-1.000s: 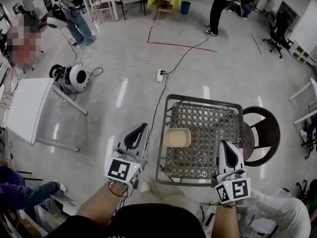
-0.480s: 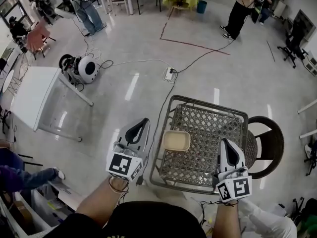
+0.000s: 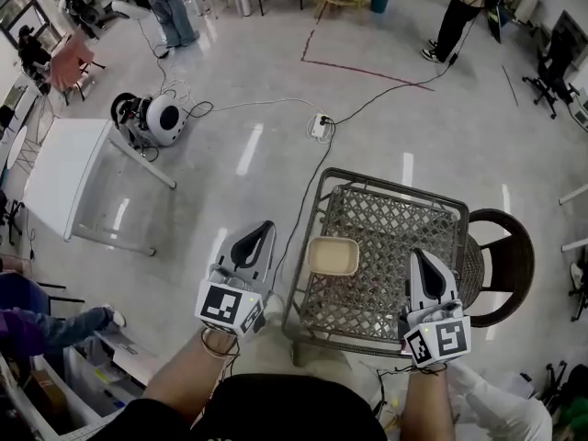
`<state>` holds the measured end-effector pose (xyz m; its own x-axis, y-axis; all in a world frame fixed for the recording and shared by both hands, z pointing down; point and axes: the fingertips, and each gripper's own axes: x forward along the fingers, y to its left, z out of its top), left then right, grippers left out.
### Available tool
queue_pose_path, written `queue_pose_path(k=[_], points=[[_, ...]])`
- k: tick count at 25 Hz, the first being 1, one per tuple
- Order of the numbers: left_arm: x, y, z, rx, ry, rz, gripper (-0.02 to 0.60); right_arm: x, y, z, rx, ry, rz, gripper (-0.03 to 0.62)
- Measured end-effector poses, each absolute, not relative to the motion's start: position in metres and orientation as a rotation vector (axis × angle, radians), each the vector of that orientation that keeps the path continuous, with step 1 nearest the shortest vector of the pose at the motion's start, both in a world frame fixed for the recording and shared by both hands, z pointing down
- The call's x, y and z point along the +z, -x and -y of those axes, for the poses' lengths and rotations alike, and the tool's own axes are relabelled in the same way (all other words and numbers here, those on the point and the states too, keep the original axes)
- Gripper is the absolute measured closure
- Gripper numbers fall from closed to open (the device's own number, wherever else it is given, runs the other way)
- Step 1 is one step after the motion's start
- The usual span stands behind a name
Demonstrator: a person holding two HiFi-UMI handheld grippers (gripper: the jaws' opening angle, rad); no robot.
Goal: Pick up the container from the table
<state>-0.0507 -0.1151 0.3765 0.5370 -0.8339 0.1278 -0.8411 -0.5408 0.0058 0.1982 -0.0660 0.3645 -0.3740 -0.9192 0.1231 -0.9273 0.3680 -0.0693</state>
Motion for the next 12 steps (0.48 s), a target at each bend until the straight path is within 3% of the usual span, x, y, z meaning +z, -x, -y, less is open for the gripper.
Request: queue_pose_path(k=[12], points=[[0.426, 0.046, 0.132, 0.233, -2.665, 1.255, 0.571, 0.408, -0.187, 0.08, 0.313, -1.829, 2.431, 0.583]])
